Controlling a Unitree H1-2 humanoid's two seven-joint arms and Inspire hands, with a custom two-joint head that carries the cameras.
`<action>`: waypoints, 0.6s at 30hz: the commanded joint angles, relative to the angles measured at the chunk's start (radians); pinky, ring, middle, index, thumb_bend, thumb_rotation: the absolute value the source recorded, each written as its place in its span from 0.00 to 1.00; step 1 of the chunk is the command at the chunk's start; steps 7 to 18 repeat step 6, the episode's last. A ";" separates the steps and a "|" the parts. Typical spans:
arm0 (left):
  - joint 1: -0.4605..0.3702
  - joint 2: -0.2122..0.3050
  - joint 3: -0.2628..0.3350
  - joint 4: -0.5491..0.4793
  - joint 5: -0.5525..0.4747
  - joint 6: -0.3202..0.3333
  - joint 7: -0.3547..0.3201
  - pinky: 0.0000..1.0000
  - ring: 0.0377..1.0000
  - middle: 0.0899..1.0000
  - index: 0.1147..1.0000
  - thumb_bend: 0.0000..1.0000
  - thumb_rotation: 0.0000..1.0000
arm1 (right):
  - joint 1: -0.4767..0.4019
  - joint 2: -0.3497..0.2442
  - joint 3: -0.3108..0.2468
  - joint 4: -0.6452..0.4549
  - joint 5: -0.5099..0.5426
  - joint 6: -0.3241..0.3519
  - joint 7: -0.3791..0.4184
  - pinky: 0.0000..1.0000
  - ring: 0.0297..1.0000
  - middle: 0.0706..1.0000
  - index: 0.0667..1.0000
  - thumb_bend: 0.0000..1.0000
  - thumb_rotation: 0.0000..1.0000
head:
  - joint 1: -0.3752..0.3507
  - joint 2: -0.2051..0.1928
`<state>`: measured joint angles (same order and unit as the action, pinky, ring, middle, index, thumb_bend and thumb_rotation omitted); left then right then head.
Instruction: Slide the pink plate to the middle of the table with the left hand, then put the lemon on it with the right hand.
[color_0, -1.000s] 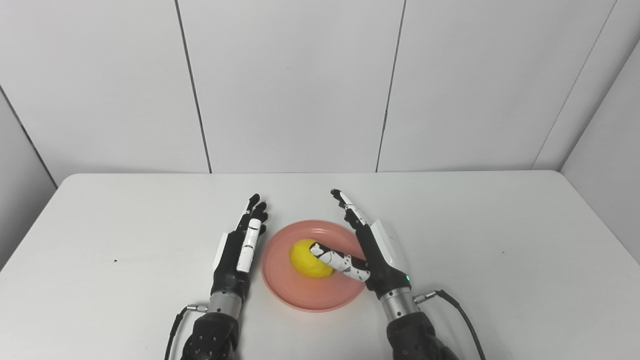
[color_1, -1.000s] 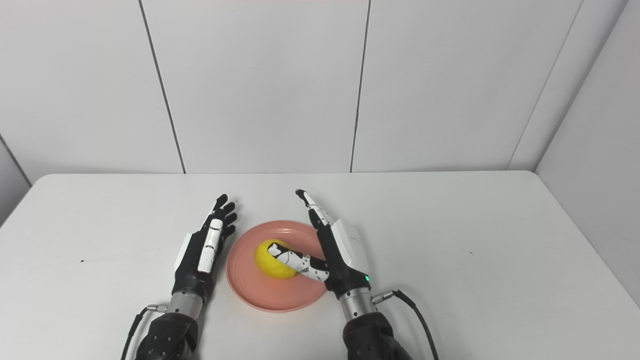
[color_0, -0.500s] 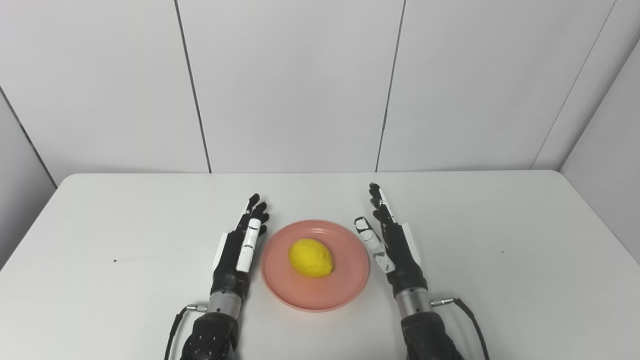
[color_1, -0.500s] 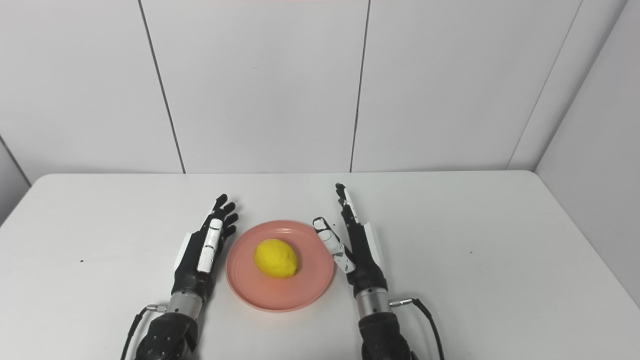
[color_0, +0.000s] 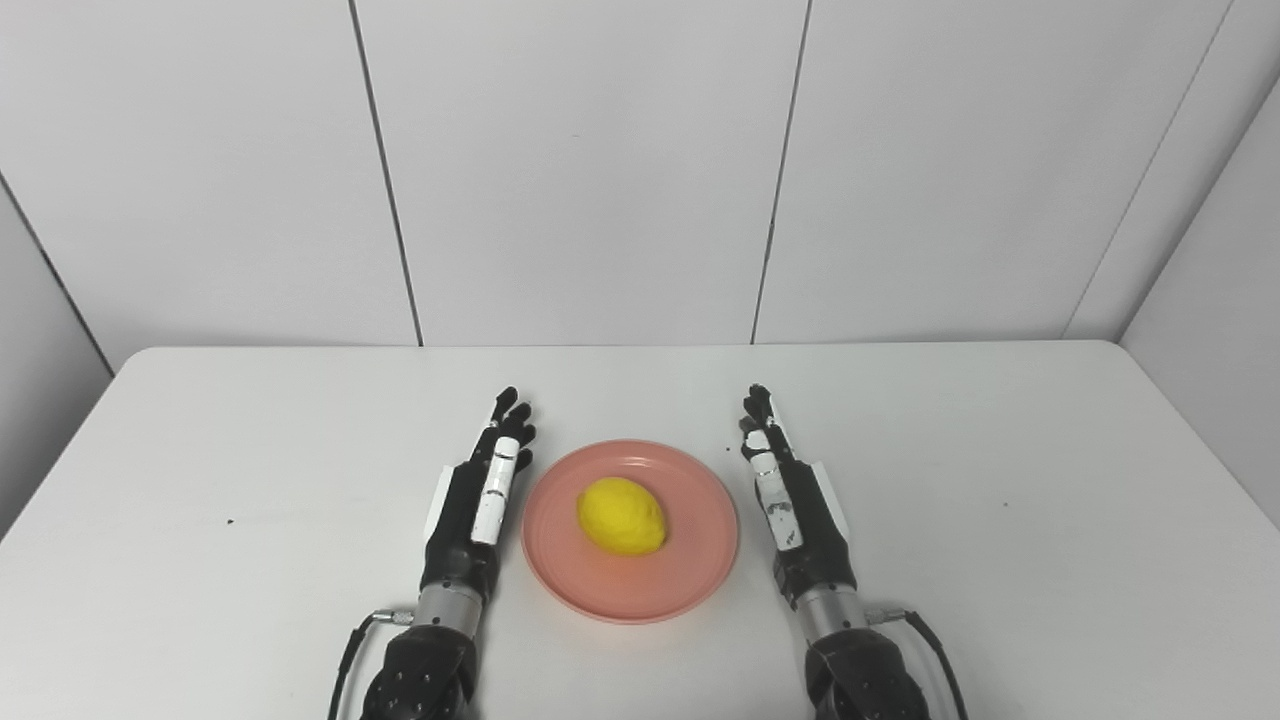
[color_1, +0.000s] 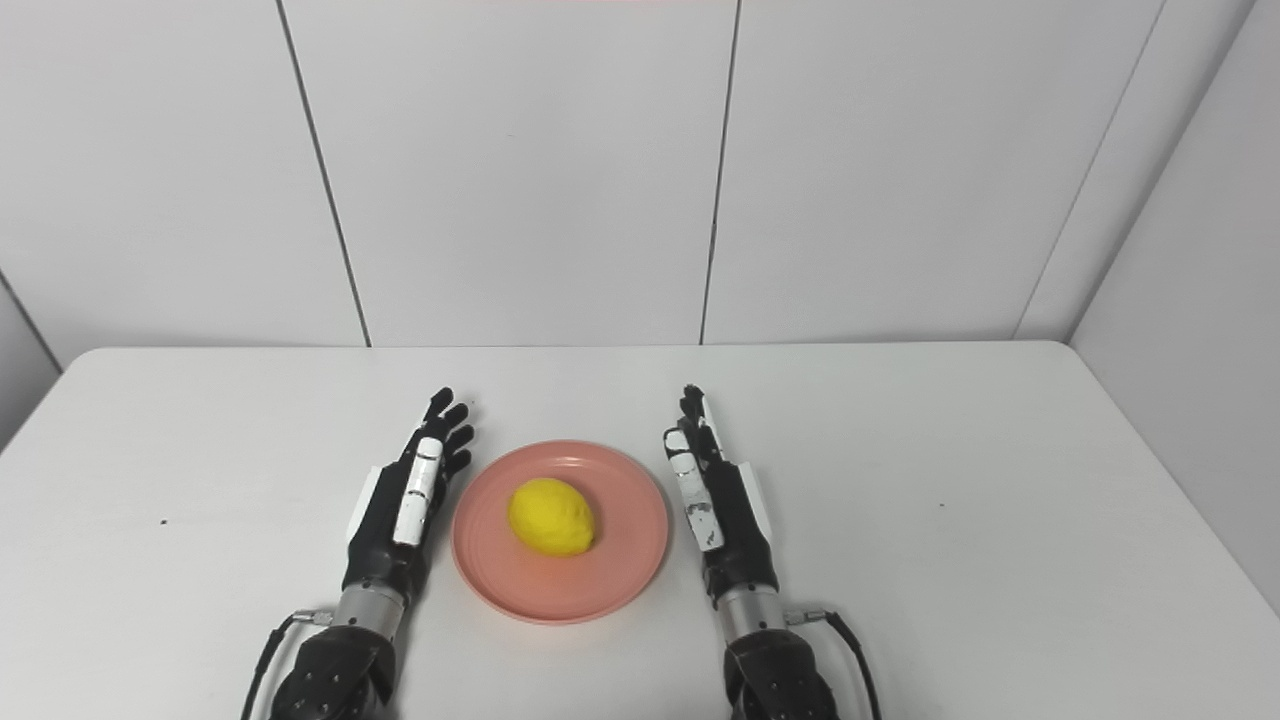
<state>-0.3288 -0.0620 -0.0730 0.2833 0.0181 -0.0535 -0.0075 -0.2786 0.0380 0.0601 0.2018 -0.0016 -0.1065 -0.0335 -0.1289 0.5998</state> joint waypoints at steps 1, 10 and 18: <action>-0.011 -0.012 -0.002 -0.004 0.000 0.000 -0.002 0.92 0.93 0.95 0.95 0.53 1.00 | -0.013 0.012 -0.007 -0.023 0.015 -0.004 0.008 1.00 1.00 1.00 1.00 0.55 1.00 | 0.000 -0.001; -0.011 -0.012 -0.002 -0.003 -0.001 -0.002 -0.002 0.92 0.93 0.95 0.94 0.53 1.00 | -0.009 0.015 -0.015 -0.027 0.027 0.006 0.009 1.00 1.00 1.00 1.00 0.52 1.00 | 0.000 0.000; -0.011 -0.012 -0.002 -0.003 -0.001 -0.002 -0.002 0.92 0.93 0.95 0.94 0.53 1.00 | -0.009 0.015 -0.015 -0.027 0.027 0.006 0.009 1.00 1.00 1.00 1.00 0.52 1.00 | 0.000 0.000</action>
